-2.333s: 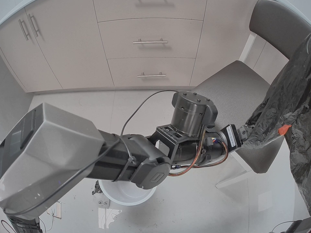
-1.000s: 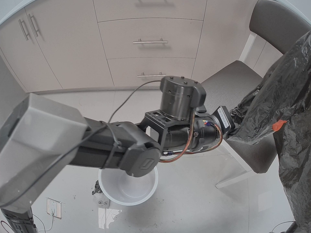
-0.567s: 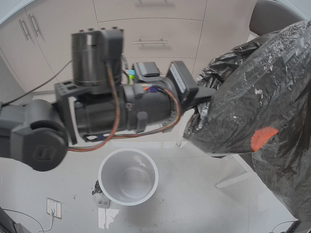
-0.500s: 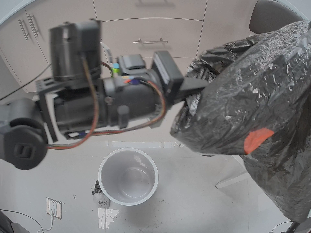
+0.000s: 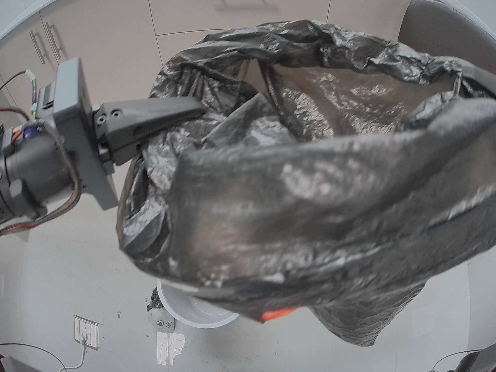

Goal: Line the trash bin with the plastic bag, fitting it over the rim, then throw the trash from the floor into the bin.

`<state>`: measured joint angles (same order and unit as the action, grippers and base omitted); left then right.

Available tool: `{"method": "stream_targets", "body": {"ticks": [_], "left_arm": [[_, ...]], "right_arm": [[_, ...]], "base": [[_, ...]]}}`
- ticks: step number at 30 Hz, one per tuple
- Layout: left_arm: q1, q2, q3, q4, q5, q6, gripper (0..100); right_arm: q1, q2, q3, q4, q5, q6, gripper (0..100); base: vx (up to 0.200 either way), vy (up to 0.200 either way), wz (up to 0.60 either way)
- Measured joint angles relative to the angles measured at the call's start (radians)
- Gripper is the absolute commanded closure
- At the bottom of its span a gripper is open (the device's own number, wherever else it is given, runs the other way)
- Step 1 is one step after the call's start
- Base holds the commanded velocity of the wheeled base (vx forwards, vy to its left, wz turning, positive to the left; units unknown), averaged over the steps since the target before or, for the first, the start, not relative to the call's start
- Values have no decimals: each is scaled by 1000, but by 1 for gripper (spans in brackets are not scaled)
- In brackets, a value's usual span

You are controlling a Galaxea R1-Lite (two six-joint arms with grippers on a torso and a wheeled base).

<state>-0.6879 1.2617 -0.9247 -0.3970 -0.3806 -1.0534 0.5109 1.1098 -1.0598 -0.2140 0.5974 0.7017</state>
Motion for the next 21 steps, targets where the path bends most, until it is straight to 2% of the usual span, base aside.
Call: {"method": "stream_targets", "body": {"ticks": [5,10,13,17,21], "left_arm": [[17,-64,93,6,1,6,100],[34,-99,156,18,1,9,100],[41,-109,180,43,2,11,100],[73,-112,214,55,2,20,100],[116,-101,239,57,0,29,100]], "right_arm": [[71,36,65,-40,-9,-10,100],[125,87,141,-171,-17,-11,100],[151,132,172,-221,-53,-11,100],[200,205,188,-266,-142,-13,100],[233,283,191,-328,-169,-14,100]], "base": [[0,0,0],[0,0,0],[0,0,0],[0,0,0],[0,0,0]]}}
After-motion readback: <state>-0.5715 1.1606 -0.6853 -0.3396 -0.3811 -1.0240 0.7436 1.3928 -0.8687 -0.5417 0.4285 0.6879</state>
